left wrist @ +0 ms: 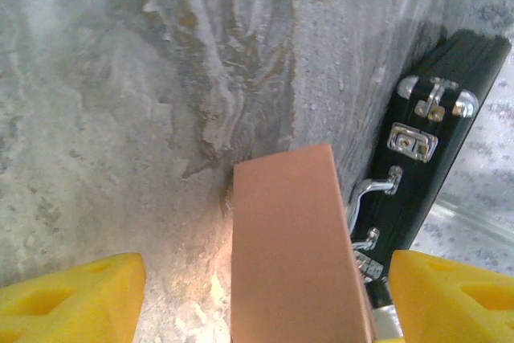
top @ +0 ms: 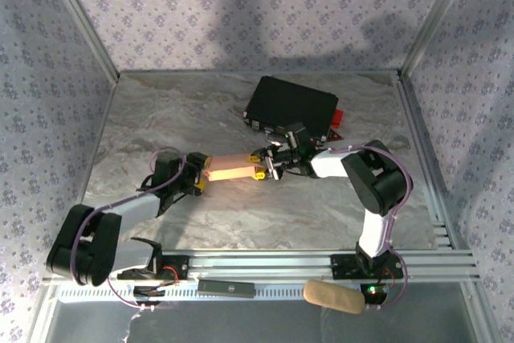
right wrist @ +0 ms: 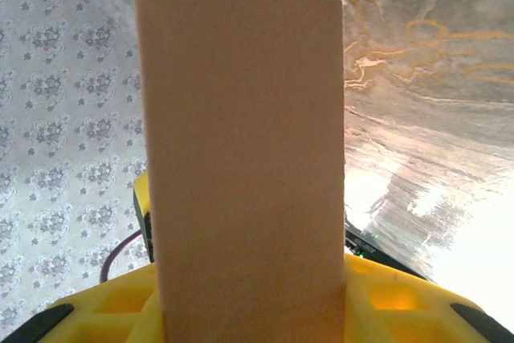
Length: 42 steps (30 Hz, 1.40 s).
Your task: Fold the paper box
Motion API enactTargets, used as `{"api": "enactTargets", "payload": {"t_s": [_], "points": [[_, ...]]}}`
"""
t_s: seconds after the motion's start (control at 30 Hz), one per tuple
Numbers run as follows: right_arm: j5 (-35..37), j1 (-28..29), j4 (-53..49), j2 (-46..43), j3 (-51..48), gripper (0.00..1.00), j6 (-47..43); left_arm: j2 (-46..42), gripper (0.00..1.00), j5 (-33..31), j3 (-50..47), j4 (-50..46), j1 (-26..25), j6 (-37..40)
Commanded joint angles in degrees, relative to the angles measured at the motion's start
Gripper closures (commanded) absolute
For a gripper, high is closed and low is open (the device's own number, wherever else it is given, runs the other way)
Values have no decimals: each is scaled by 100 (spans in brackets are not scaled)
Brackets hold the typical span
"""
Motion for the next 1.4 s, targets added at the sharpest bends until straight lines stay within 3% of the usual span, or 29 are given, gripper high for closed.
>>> {"api": "enactTargets", "payload": {"t_s": [0.0, 0.27, 0.37, 0.53, 0.7, 0.9, 1.0, 1.07, 1.17, 1.37], "points": [[-25, 11, -15, -145, -121, 64, 273, 200, 23, -97, 60, 756, -104, -858], [82, -33, 3, -211, -269, 62, 486, 516, 33, -423, 30, 1258, -609, -1978], [117, -60, -9, -193, -315, 61, 580, 456, 43, -606, 36, 1121, -738, -2176], [170, -142, -78, -202, -320, 52, 574, -17, 61, -855, -14, 341, -834, -2387], [247, -192, -834, -465, -16, 41, -41, -887, 67, -1068, 184, -1455, -883, -2716], [1006, -336, -3908, -1307, 1232, 39, -3017, -1595, 69, -1367, 536, -3241, -878, -3015], [2368, -151, -5159, -1923, 1768, 45, -4928, -1642, 70, -1338, 660, -3829, -762, -3080], [3322, 158, -5431, -2348, 1734, 50, -6023, -1561, 71, -1179, 819, -4211, -561, -2950], [4177, 600, -5179, -2770, 1385, 51, -7528, -1233, 73, -872, 1177, -4728, -182, -2559], [4658, 1352, -5255, -2506, 1432, 55, -9325, -363, 77, -364, 1626, -4987, 310, -2010]]}}
